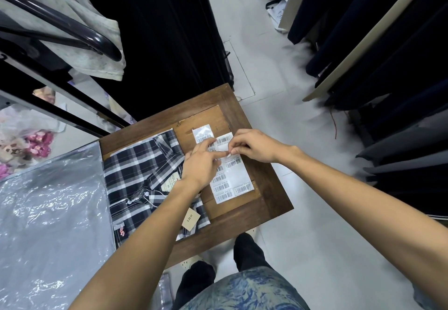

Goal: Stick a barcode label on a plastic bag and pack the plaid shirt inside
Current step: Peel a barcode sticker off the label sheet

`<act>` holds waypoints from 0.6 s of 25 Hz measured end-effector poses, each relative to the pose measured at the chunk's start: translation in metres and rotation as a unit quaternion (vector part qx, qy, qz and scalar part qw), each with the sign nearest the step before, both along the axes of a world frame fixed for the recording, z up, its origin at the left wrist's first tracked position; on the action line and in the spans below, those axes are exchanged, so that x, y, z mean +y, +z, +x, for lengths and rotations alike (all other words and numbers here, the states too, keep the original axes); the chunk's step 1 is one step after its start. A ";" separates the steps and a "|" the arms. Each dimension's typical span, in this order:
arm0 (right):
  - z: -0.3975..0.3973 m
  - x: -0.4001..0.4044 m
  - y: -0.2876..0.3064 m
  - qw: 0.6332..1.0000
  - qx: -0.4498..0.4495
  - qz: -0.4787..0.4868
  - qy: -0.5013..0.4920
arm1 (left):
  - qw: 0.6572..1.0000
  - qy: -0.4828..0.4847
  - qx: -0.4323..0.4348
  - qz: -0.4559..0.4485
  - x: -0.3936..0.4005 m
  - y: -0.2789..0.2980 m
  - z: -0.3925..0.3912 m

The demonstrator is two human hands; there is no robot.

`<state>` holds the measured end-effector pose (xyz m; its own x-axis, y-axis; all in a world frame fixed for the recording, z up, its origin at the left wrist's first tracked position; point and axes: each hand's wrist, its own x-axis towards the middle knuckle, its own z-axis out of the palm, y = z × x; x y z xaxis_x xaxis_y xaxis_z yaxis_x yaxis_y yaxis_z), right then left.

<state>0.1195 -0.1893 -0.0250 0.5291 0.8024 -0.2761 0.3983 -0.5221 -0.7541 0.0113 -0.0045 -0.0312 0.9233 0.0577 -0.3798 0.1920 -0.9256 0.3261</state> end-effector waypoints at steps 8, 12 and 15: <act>-0.002 0.002 0.012 0.996 -0.013 0.063 -0.060 | 0.999 -0.015 0.020 0.023 -0.002 0.012 0.006; 0.002 0.006 0.037 0.982 0.012 0.139 -0.129 | 0.999 -0.006 0.043 0.002 -0.003 0.017 0.008; 0.003 0.008 0.054 0.978 0.045 0.153 -0.135 | 0.980 0.112 -0.029 -0.162 -0.002 0.026 0.008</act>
